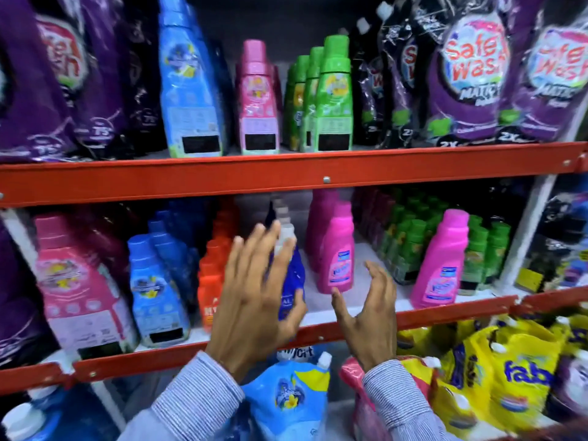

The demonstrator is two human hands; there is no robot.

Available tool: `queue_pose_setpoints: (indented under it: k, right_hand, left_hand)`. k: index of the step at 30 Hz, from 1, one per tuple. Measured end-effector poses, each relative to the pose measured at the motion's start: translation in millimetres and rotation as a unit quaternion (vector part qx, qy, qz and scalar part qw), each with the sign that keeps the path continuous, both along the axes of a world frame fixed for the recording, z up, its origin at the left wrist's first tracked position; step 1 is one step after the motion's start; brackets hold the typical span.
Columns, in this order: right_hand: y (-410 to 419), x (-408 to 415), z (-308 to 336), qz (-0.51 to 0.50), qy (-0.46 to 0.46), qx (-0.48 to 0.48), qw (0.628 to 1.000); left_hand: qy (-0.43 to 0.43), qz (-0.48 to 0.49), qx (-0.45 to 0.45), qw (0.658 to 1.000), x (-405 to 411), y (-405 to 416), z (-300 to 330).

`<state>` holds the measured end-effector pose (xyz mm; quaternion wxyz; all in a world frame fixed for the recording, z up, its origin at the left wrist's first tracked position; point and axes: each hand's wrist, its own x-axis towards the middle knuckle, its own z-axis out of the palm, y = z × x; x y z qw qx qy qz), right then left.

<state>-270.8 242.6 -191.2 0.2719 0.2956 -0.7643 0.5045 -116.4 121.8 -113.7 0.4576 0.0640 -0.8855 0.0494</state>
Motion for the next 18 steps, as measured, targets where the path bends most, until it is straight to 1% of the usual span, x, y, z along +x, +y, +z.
queue_pose_setpoints:
  k: [2,4,6,9,12,16,18]
  right_hand:
    - [19,-19,-5,-0.043,-0.025,-0.03,0.998]
    - [35,-40,-10,-0.089,-0.048,-0.061,0.993]
    - [48,-59,-14,-0.133,-0.072,-0.083,0.985]
    - [64,-82,-15,-0.185,-0.11,-0.104,0.971]
    - [74,-104,-16,-0.203,-0.126,-0.092,0.967]
    - [79,-124,-21,-0.184,-0.162,-0.065,0.967]
    - [81,-130,-24,-0.182,-0.157,-0.059,0.969]
  left_hand:
    - [-0.058,-0.048,0.016,0.997,-18,16,-33]
    - [-0.108,-0.074,0.03,0.991,-35,28,-59]
    - [-0.159,-0.076,0.04,0.984,-51,38,-79]
    - [-0.229,-0.044,0.061,0.97,-67,43,-101]
    - [-0.264,-0.014,0.075,0.962,-74,42,-118]
    - [-0.278,0.011,0.088,0.956,-75,39,-134]
    - [-0.285,0.021,0.082,0.955,-75,40,-140]
